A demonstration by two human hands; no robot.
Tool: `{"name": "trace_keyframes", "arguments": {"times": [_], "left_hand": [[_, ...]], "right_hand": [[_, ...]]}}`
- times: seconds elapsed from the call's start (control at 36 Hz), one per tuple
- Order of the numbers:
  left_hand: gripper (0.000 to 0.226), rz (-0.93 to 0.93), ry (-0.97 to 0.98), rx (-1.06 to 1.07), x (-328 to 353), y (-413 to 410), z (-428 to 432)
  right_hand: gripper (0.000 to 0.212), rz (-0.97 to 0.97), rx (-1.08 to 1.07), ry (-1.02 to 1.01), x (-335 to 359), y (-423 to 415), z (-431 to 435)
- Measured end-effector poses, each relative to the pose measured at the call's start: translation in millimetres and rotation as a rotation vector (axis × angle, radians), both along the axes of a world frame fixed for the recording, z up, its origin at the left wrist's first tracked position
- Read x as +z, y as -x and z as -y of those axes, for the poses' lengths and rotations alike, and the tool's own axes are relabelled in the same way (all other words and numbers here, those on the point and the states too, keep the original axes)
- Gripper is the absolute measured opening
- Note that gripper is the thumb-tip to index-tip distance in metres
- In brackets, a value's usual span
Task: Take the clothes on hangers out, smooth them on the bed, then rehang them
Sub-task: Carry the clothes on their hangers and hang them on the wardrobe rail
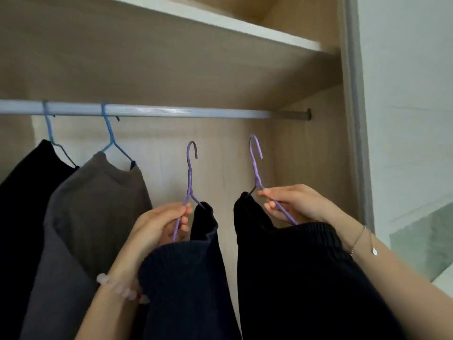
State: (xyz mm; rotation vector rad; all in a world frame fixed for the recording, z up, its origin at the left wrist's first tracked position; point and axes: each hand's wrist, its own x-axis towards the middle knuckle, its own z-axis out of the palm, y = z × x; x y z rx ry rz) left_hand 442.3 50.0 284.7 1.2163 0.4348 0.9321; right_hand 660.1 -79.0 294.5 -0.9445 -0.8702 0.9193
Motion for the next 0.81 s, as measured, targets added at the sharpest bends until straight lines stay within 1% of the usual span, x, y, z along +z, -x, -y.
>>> {"name": "trace_keyframes", "arguments": {"times": [0.06,0.08,0.17,0.22,0.25,0.33,0.44,0.5,0.56,0.61,0.67,0.72,0.81], "left_hand": [[0.033,-0.014,0.002,0.031,10,-8,-13],[0.030,-0.012,-0.006,0.057,13,-11,-17],[0.017,0.035,-0.057,0.158,8,-20,-26],[0.015,0.056,-0.070,0.178,-2,-26,-32],[0.015,0.063,-0.068,0.194,-7,-29,-38],[0.013,0.072,-0.050,0.243,-17,-40,-54],[0.018,0.054,-0.001,0.274,-17,-58,-87],[0.020,0.030,-0.005,0.281,-7,-67,-101],[0.023,-0.020,-0.034,0.292,10,-74,-117],[0.031,-0.055,-0.042,0.285,29,-79,-140],[0.043,-0.080,-0.106,0.280,45,-80,-157],[0.043,-0.076,-0.161,0.321,61,-82,-165],[0.040,-0.069,-0.171,0.379,84,-86,-166]], "right_hand": [[0.014,-0.003,0.057,0.015,6,-8,-19],[0.014,-0.014,0.082,0.018,8,-12,-30],[0.026,-0.018,0.104,0.038,7,-17,-56],[0.030,-0.009,0.107,0.060,2,-19,-75],[0.028,-0.024,0.126,0.074,0,-20,-85],[0.011,-0.069,0.169,0.119,-4,-24,-120],[0.014,-0.001,0.133,0.160,-7,-41,-168],[0.013,0.021,0.135,0.151,1,-50,-184],[0.018,0.006,0.133,0.127,14,-57,-197],[0.013,-0.049,0.144,0.097,31,-63,-210],[0.018,-0.052,0.164,0.099,49,-69,-225],[0.030,-0.048,0.179,0.109,66,-77,-240],[0.031,-0.019,0.222,0.100,86,-87,-260]]}}
